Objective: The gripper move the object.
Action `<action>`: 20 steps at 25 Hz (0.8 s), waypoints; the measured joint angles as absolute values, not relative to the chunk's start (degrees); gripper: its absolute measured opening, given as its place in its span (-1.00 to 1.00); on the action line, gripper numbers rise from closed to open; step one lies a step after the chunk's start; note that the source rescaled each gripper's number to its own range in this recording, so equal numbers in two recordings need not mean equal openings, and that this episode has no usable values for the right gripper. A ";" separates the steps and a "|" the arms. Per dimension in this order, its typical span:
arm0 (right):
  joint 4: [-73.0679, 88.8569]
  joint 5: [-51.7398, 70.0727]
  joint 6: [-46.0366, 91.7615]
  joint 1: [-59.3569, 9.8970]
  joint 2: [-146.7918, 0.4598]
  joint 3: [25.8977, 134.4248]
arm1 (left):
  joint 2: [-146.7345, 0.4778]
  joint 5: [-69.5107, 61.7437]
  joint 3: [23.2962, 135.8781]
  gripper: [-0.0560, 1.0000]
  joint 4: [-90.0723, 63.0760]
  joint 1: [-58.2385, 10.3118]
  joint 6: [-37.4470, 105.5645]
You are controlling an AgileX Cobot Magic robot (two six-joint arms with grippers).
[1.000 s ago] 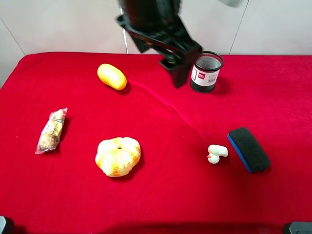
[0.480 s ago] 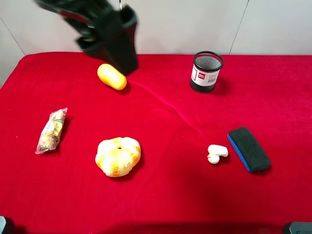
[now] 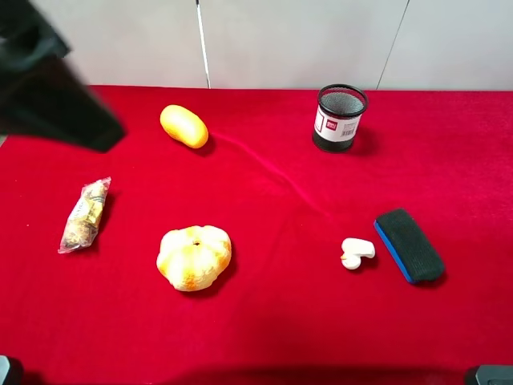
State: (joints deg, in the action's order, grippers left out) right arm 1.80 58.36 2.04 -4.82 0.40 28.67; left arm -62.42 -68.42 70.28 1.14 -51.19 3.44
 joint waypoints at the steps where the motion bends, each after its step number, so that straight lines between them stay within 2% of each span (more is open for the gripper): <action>1: 1.80 58.36 2.04 -4.82 0.40 28.67 | -60.78 -68.47 68.98 1.00 1.14 -51.19 2.83; 14: 1.80 58.36 2.04 -4.82 0.40 28.67 | -42.89 -68.52 59.24 1.00 2.92 -50.87 0.31; 20: 1.80 58.36 2.04 -4.82 0.40 28.67 | -39.74 -68.52 56.40 1.00 2.92 -42.12 -1.68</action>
State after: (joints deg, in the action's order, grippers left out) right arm 1.80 58.36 2.04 -4.82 0.40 28.67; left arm -39.74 -68.52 56.40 2.92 -42.12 -1.68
